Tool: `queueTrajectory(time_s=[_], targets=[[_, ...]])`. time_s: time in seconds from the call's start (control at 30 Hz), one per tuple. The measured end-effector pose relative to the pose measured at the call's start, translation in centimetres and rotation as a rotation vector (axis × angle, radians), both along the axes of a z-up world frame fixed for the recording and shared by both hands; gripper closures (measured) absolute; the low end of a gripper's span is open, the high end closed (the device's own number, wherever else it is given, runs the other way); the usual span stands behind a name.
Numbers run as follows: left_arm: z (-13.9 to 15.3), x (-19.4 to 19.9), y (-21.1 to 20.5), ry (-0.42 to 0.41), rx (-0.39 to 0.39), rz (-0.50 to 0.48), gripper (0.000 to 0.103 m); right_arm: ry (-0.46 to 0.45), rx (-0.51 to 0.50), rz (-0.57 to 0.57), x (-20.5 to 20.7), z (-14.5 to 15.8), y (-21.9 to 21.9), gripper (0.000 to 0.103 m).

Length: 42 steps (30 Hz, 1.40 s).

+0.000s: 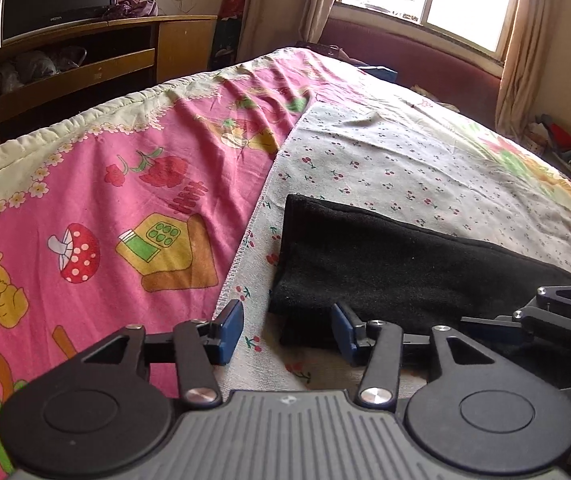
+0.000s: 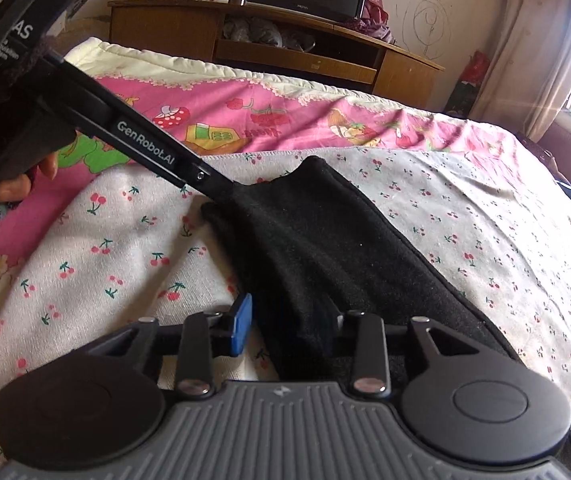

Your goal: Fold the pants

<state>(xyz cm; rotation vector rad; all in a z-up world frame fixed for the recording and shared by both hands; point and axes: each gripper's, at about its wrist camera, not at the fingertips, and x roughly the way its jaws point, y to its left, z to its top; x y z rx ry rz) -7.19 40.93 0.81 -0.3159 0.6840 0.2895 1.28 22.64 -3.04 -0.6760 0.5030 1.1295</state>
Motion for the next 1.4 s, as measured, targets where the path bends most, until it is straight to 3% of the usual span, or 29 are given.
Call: queueTrajectory(time_s=[0.13,0.23,0.3,0.5,0.53,0.63,0.9,1.0,1.1,1.17,1.2,1.23,1.33,1.4], targets=[[-1.4,0.1,-0.4,-0.006,-0.154,0.036,0.036,-0.105,-0.013,0.022,-1.1,-0.7,0.3,0.067],[-2.8,1.4,-0.4,-0.027,-0.244,0.095,0.036,-0.122,-0.031,0.012,-0.9,-1.1,0.7,0.067],[-3.4,2.0,-0.1,-0.047,-0.288,0.164,0.035,-0.119,-0.033,0.012,-0.9,-1.1,0.8,0.067],[-4.3,1.0,0.9,-0.19,-0.528,0.404,0.035,-0.134,-0.036,0.003,-0.7,-1.5,0.9,0.068],[-4.1,0.5,0.3,-0.206,-0.526,0.405,0.035,-0.13,-0.029,-0.001,-0.7,-1.4,0.7,0.068],[-4.1,0.0,-1.7,-0.167,-0.395,0.395,0.034,-0.128,0.002,0.017,-0.9,-1.0,-0.1,0.065],[-3.6,3.1,-1.5,-0.206,-0.35,0.441,0.034,-0.152,0.002,0.01,-0.7,-1.4,0.0,0.067],[-3.9,2.5,-2.4,-0.205,-0.27,0.438,0.035,-0.17,0.023,0.013,-0.7,-1.5,-1.1,0.063],[-5.1,3.3,-1.4,-0.205,-0.317,0.478,0.043,-0.165,0.007,0.014,-0.3,-2.3,-0.3,0.063],[-4.8,4.1,-0.8,-0.213,-0.34,0.465,0.059,-0.172,0.01,0.019,-0.4,-2.4,0.3,0.063],[-4.6,4.3,-0.5,-0.221,-0.373,0.45,0.074,-0.182,0.006,0.022,-0.5,-2.5,0.4,0.063],[-4.4,4.3,-0.3,-0.238,-0.409,0.427,0.077,-0.199,-0.003,0.027,-0.7,-2.5,0.5,0.064],[-2.8,3.9,-0.7,-0.282,-0.398,0.366,0.078,-0.236,0.019,0.046,-1.6,-1.9,-0.9,0.058],[-2.0,3.9,-1.1,-0.313,-0.414,0.339,0.079,-0.239,0.01,0.013,-1.3,-2.3,-1.3,0.059]])
